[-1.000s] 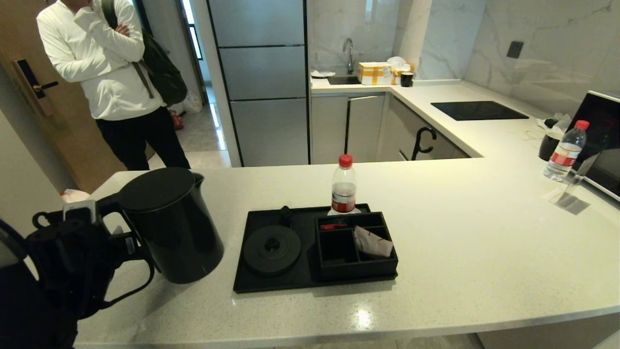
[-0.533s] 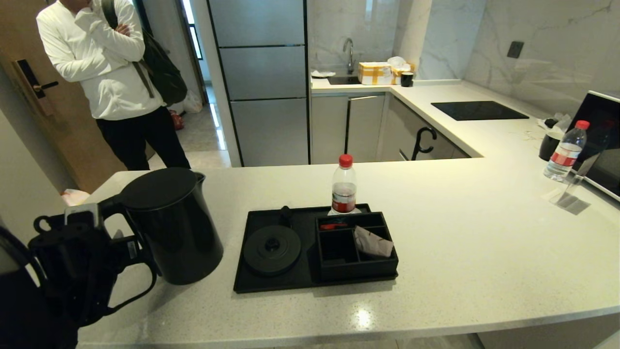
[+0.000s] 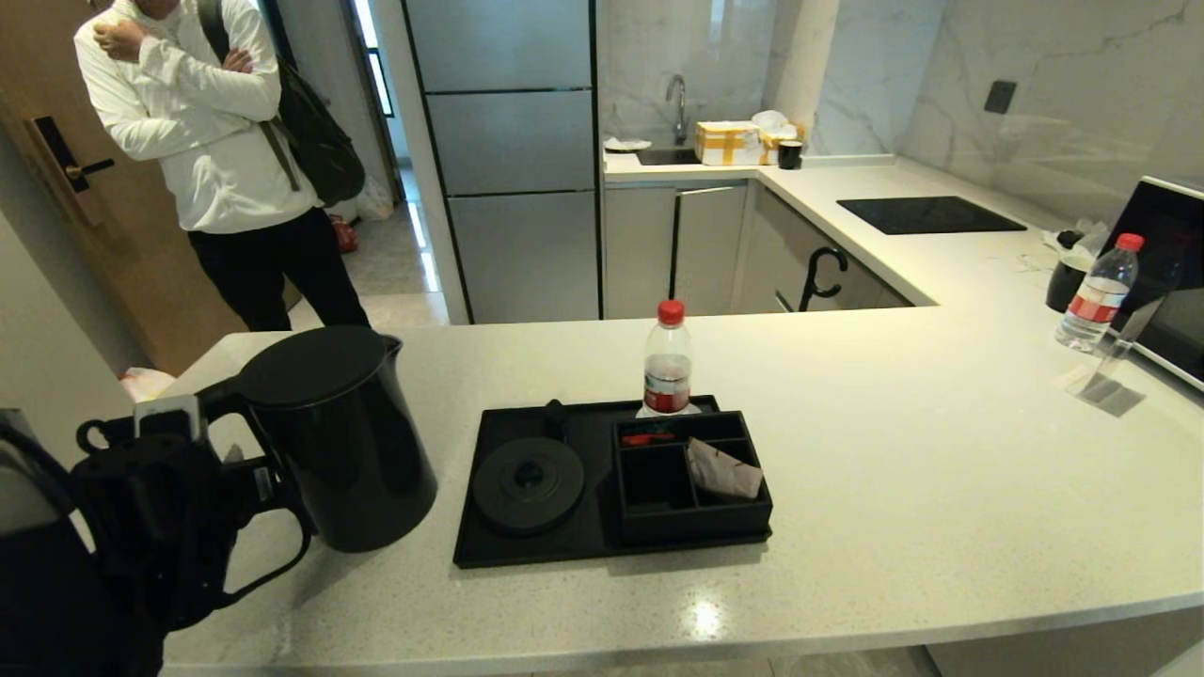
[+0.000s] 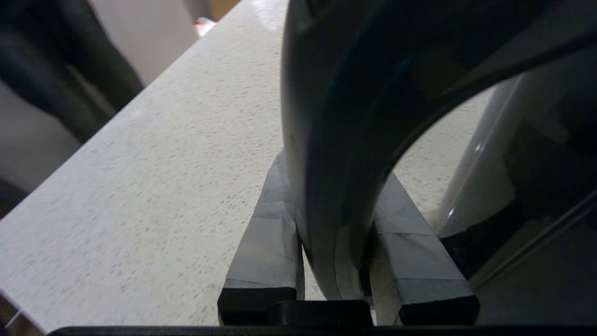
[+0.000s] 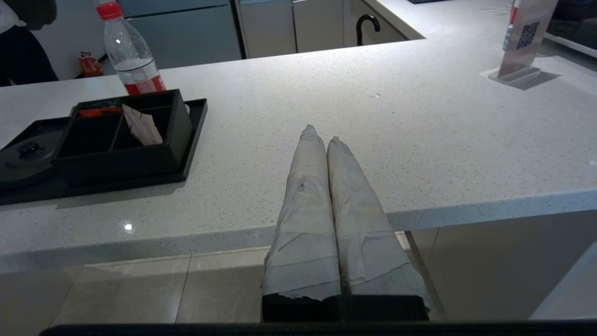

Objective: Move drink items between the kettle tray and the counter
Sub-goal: Place it on the left

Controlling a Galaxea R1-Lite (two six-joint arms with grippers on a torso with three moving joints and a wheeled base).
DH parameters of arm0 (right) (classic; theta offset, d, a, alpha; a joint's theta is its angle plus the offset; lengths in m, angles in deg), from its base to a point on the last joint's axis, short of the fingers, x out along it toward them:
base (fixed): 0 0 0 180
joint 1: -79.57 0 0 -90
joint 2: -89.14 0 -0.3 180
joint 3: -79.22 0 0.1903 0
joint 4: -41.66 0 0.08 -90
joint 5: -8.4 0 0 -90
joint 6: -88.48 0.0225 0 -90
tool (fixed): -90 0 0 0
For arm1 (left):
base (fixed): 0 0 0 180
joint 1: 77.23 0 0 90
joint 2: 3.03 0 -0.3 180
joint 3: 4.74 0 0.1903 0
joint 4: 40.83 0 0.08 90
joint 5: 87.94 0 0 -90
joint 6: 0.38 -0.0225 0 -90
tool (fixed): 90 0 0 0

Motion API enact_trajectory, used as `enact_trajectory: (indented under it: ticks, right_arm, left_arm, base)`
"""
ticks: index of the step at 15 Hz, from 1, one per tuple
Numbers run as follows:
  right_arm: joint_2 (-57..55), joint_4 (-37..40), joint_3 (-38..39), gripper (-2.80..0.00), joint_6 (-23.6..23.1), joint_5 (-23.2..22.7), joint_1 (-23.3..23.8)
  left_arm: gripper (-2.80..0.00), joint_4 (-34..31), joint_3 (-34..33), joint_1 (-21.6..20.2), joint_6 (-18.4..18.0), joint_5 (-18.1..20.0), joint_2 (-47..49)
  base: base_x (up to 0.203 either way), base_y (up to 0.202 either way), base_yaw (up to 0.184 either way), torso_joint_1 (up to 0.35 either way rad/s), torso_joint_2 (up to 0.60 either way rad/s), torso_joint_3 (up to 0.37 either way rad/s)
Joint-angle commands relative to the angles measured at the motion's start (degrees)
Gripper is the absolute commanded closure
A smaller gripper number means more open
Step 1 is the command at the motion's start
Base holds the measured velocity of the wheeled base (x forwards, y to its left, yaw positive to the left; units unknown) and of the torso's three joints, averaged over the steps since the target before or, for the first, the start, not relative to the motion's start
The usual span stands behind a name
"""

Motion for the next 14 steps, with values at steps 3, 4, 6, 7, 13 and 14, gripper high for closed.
enact_trajectory:
  ticks: [3,4,6,7,13,14]
  right_arm:
    - [0.0,-0.04,1.67,0.0,-0.01,0.0,0.0]
    - [0.0,-0.04,1.67,0.0,-0.01,0.0,0.0]
    - [0.0,-0.04,1.76,0.0,-0.01,0.0,0.0]
    - [0.0,-0.04,1.67,0.0,-0.01,0.0,0.0]
    - [0.0,-0.04,1.69,0.0,-0.01,0.0,0.0]
    - [0.0,-0.04,1.7,0.0,-0.01,0.0,0.0]
  left_arm:
    - [0.0,0.37,0.34,-0.07,-0.36,-4.19,0.56]
    - [0.0,0.37,0.55,0.01,-0.36,-4.65,0.55]
    - [0.0,0.35,1.3,0.01,-0.94,-8.84,0.32]
    - [0.0,0.37,1.17,0.01,-1.42,-9.13,0.19]
    - [0.0,1.19,0.05,1.36,-2.74,-11.06,0.14]
    - [0.0,1.19,-0.94,2.16,-2.83,-11.06,0.2]
  base:
    - [0.0,0.0,0.0,0.0,0.0,0.0]
    - [0.0,0.0,0.0,0.0,0.0,0.0]
    - [0.0,0.0,0.0,0.0,0.0,0.0]
    - [0.0,0.0,0.0,0.0,0.0,0.0]
    - [0.0,0.0,0.0,0.0,0.0,0.0]
    - [0.0,0.0,0.0,0.0,0.0,0.0]
